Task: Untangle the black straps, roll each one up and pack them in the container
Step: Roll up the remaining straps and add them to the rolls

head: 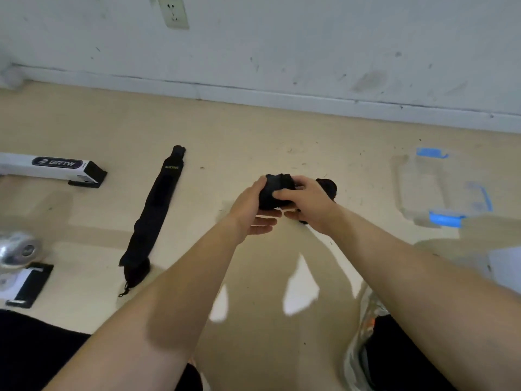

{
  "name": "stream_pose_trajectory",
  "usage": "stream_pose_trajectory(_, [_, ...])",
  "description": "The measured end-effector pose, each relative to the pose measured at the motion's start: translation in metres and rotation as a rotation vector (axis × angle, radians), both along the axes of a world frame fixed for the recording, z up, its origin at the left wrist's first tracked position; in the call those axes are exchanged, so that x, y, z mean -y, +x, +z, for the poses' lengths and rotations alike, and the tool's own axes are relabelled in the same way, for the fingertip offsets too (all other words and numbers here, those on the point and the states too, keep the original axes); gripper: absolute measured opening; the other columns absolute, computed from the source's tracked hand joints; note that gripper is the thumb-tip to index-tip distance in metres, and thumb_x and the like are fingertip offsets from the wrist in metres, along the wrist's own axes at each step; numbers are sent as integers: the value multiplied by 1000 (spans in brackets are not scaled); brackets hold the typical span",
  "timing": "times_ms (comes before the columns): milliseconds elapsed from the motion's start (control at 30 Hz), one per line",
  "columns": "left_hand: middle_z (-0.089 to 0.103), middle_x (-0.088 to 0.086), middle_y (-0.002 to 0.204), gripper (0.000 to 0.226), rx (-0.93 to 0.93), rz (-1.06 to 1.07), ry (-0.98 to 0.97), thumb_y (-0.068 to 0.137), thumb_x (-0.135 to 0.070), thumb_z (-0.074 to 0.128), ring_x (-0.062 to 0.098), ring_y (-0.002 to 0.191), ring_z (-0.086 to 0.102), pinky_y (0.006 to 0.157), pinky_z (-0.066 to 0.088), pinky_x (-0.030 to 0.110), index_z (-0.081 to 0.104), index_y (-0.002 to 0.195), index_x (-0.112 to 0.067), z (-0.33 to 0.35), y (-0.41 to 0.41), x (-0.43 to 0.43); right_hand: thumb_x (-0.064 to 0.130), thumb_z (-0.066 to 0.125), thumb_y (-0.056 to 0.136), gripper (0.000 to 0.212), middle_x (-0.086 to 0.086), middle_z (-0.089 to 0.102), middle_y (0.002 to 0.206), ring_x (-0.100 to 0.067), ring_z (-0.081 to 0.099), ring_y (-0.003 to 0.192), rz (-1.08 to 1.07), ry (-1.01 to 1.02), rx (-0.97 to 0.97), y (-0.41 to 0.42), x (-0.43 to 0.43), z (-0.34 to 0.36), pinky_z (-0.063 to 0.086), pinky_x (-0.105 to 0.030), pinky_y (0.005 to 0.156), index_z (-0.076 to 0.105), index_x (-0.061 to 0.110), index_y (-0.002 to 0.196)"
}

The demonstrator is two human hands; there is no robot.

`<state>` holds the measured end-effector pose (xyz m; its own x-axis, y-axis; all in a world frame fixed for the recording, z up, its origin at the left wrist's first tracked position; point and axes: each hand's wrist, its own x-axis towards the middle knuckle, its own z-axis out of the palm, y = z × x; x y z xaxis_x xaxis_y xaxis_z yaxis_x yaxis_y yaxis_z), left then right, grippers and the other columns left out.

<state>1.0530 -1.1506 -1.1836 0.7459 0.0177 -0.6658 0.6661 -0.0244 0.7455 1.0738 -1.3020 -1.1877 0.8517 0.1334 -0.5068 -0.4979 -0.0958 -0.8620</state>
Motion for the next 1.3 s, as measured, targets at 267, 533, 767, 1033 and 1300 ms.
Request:
stream_pose_trajectory(267, [72, 12, 106, 8, 124, 201, 232, 98, -17, 61, 31, 85, 70, 77, 62, 40, 60, 93, -24, -108, 58, 4, 15, 87, 71, 69, -11, 57, 128, -26, 61, 109, 24, -420, 159, 49, -20, -95, 51, -33, 90, 57, 14, 134])
stream_pose_trajectory(533, [71, 6, 108, 4, 1, 202, 159, 92, -25, 61, 31, 98, 72, 95, 58, 49, 62, 94, -27, -201, 110, 4, 18, 75, 82, 86, -14, 39, 147, -37, 45, 132, 34, -568, 40, 94, -43, -180, 42, -49, 111, 31, 19, 156])
stream_pose_trajectory(767, [70, 5, 115, 13, 12, 206, 95, 96, -16, 58, 24, 106, 70, 99, 57, 47, 64, 103, -26, -234, 130, 5, 13, 70, 84, 81, -17, 43, 147, -31, 49, 131, -21, -575, 90, 97, -46, -194, 41, -32, 105, 31, 14, 155])
stream_pose_trajectory(1033, [64, 2, 121, 46, -18, 155, 39, 102, -19, 57, 21, 105, 64, 100, 54, 41, 50, 147, -15, -213, 118, -5, 13, 64, 80, 53, -14, 57, 123, -31, 57, 113, 7, -599, 121, 84, -50, -174, 52, -45, 96, 48, 13, 131])
stream_pose_trajectory(1300, [63, -4, 99, 44, -99, 163, 199, 101, -24, 57, 27, 106, 68, 92, 56, 40, 54, 143, -14, -173, 65, -54, 10, 62, 91, 76, -16, 34, 153, -31, 44, 133, 113, -643, 109, 52, -68, -125, 38, -30, 95, 24, 9, 157])
